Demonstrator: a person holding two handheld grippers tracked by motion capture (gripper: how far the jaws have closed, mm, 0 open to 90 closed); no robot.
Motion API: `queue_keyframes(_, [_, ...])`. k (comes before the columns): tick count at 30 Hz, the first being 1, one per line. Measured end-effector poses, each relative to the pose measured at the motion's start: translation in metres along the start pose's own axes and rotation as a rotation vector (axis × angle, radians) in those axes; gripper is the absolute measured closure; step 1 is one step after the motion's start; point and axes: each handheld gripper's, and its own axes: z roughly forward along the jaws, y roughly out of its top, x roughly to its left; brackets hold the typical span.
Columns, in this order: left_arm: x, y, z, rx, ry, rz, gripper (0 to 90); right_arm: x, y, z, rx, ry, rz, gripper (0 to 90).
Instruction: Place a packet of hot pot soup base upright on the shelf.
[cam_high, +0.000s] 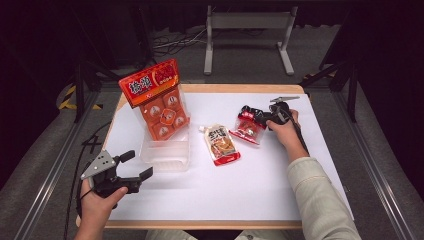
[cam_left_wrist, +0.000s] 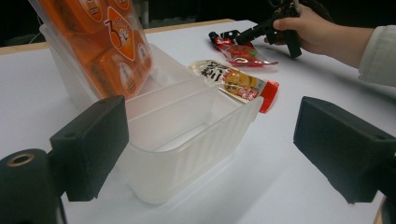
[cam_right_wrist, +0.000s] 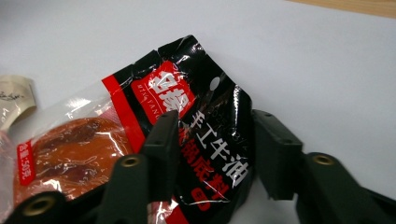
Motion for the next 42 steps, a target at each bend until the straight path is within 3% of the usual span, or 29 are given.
queue_keyframes(4, [0.0,0.0,0.0,0.001,0.0,0.001,11.2,0.003,0.001,-0.002,0.023,-0.044,-0.072,72.5])
queue_keyframes(9, [0.0,0.001,0.0,0.001,-0.002,0.001,11.1,0.006,0.001,-0.005,0.042,-0.044,-0.085,85.7])
queue_keyframes(18, [0.002,0.001,0.001,-0.003,-0.009,-0.004,11.1,0.011,0.009,-0.024,-0.012,-0.017,-0.089,87.9])
queue_keyframes(29, [0.0,0.004,0.003,-0.007,-0.014,-0.001,11.0,0.024,0.027,-0.071,-0.127,0.045,-0.142,88.8])
queue_keyframes(42, [0.001,0.004,0.004,-0.012,-0.032,-0.007,10.4,0.037,0.034,-0.1,-0.198,0.104,-0.196,89.0])
